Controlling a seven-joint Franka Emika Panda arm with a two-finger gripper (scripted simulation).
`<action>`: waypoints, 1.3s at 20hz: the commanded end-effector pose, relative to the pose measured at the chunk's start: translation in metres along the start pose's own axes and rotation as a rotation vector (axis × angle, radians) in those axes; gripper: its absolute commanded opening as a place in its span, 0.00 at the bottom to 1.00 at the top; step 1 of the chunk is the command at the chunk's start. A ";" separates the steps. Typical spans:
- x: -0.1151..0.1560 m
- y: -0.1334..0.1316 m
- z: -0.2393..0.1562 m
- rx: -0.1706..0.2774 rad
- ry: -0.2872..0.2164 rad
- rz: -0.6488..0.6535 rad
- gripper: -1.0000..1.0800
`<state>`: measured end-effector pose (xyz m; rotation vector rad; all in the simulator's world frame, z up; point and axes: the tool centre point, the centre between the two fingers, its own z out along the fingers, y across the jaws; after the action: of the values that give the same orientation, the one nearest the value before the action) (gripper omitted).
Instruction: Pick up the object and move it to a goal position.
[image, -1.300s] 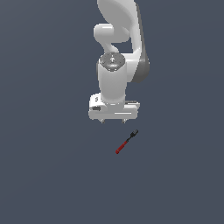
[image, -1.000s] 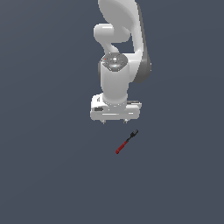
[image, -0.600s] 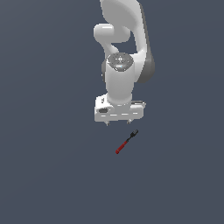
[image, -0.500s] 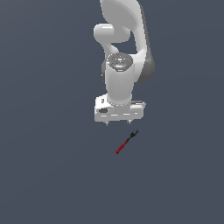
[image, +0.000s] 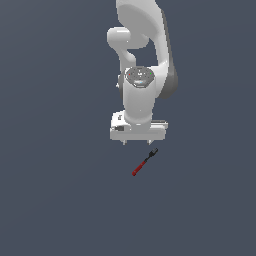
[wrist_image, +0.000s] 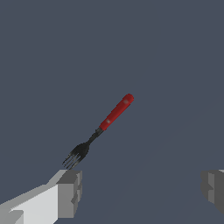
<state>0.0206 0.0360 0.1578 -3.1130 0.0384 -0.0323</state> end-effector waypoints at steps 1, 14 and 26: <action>0.001 -0.003 0.006 0.000 -0.002 0.042 0.96; 0.006 -0.024 0.048 -0.007 -0.012 0.350 0.96; 0.008 -0.041 0.086 -0.025 -0.012 0.625 0.96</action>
<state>0.0308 0.0778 0.0771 -2.9821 0.9526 0.0026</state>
